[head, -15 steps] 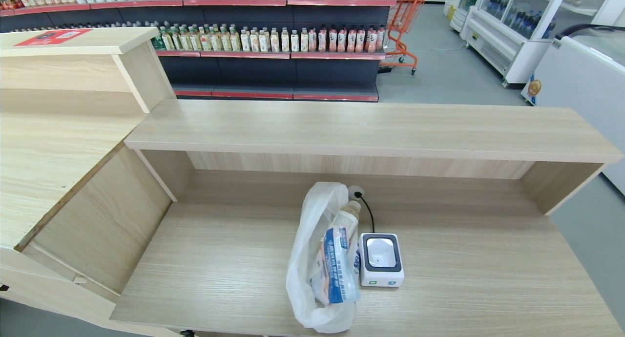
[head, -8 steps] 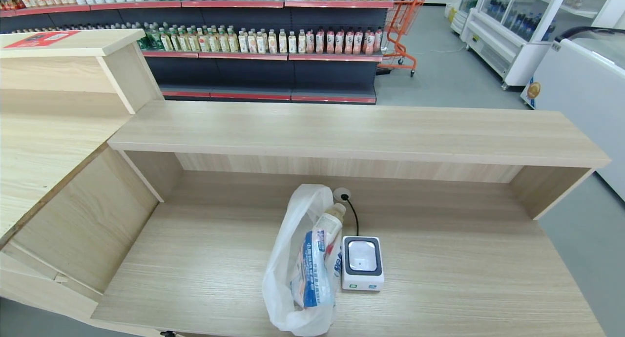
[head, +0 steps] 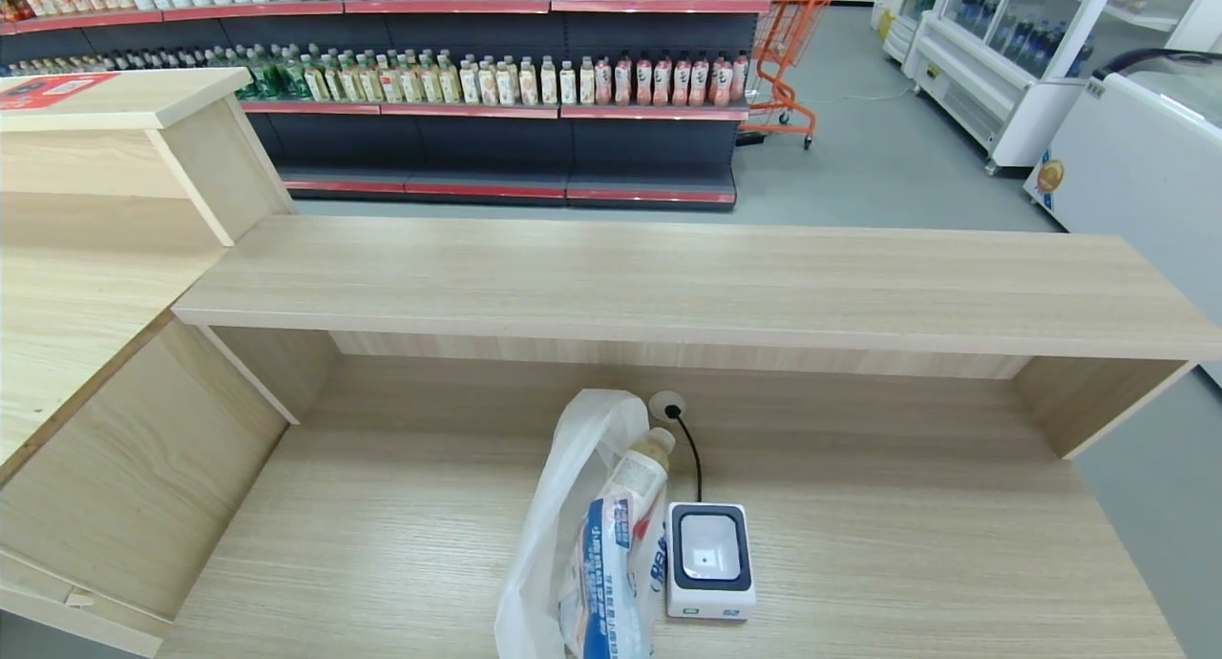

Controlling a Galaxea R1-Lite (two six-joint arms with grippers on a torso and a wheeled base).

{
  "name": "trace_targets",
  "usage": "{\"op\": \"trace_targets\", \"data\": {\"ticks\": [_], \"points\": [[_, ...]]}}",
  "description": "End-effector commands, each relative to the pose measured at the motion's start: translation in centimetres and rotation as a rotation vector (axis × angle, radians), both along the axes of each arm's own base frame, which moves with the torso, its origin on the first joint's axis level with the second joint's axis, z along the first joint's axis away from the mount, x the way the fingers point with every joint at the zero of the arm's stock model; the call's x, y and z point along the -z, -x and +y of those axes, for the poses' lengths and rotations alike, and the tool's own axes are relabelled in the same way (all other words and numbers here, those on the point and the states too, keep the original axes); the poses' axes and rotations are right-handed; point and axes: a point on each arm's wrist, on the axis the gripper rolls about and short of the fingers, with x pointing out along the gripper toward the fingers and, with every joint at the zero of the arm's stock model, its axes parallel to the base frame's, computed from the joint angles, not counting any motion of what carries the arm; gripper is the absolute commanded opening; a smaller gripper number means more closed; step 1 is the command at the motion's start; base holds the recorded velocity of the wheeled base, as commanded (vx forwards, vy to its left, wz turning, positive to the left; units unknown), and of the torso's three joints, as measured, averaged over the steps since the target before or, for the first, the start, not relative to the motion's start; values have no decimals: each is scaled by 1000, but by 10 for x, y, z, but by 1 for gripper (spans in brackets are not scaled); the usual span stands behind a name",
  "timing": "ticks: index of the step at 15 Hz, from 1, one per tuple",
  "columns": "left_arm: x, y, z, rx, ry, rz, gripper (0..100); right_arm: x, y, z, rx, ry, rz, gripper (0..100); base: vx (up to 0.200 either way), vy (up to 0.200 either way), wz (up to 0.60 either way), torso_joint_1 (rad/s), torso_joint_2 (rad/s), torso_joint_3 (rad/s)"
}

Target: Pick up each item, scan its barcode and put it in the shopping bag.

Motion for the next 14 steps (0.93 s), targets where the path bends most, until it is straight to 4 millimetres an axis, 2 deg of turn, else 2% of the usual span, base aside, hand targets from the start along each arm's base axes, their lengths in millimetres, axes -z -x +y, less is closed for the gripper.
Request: {"op": "trace_targets", "data": {"ticks": [1, 14], "points": [[0, 0, 0, 0, 0, -1, 100, 0, 0, 0, 0, -3, 2, 0, 0, 0, 0, 0, 0, 0], [0, 0, 0, 0, 0, -1, 100, 0, 0, 0, 0, -6, 2, 0, 0, 0, 0, 0, 0, 0]]}}
